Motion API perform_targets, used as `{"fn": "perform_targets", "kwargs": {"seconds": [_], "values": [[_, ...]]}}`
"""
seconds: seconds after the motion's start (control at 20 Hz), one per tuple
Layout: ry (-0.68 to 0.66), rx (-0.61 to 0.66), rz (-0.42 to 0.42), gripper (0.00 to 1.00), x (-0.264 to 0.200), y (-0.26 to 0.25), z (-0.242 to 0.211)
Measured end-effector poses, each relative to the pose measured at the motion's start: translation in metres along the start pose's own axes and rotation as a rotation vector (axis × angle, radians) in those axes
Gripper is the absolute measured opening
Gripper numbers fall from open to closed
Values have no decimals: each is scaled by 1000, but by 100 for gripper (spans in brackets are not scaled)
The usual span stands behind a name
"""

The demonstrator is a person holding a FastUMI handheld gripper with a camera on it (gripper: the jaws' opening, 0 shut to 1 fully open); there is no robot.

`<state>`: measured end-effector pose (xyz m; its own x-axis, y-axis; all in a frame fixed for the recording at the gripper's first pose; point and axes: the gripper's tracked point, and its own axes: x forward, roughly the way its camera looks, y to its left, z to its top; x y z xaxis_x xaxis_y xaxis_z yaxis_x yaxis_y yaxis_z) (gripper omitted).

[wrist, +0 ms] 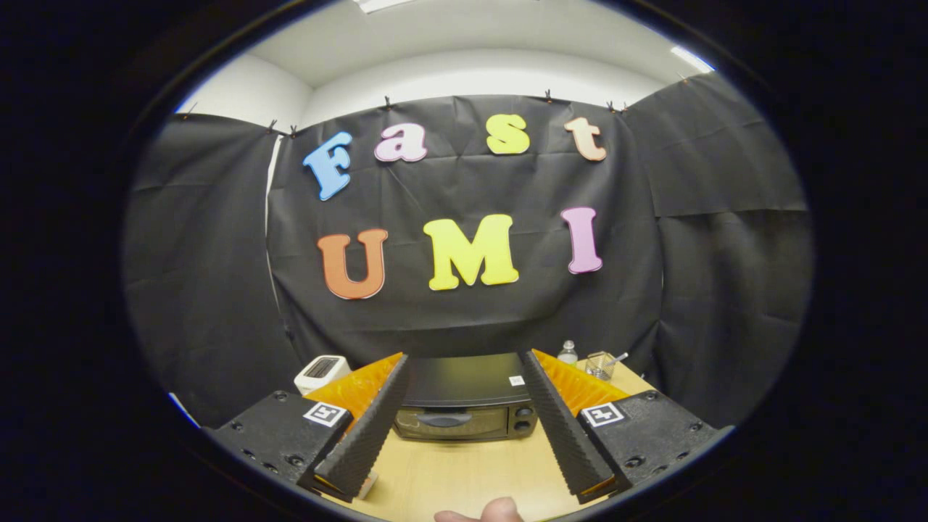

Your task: Open the toaster oven, put the food inside, and close the toaster oven door.

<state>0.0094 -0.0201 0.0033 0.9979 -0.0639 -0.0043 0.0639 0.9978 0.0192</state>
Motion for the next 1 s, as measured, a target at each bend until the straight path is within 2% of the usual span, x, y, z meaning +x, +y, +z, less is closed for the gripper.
{"fn": "perform_targets", "kwargs": {"seconds": [0.45,1.0], "values": [[78,17,7,100,40,5,-27],[234,-63,31,100,171,16,-126]]}}
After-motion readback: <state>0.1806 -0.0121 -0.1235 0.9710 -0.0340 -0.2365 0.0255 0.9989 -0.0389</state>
